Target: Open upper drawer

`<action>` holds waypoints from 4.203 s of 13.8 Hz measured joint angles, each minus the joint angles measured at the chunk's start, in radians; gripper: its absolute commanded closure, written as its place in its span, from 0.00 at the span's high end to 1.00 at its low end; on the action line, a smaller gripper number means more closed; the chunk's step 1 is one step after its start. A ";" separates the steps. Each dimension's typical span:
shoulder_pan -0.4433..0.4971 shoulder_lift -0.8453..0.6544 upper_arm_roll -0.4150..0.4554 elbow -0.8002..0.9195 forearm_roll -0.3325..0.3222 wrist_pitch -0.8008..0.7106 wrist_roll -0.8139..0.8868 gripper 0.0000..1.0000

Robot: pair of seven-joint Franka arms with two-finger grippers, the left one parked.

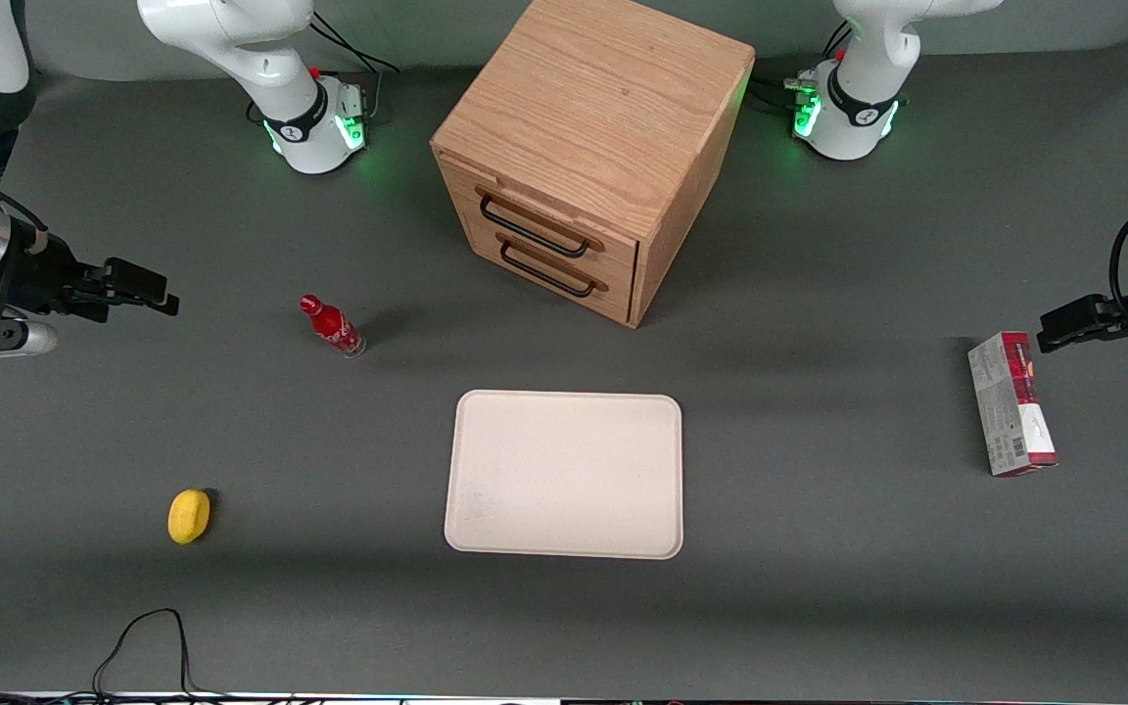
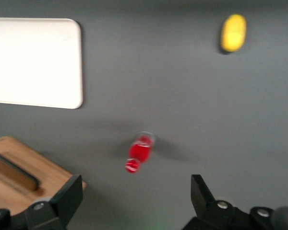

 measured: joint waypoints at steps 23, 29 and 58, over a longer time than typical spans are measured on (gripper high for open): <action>0.406 0.210 0.020 0.096 0.222 0.009 -0.286 1.00; 0.489 0.236 0.019 0.050 0.237 0.096 -0.290 1.00; 0.606 0.202 0.011 -0.180 0.228 0.324 -0.413 1.00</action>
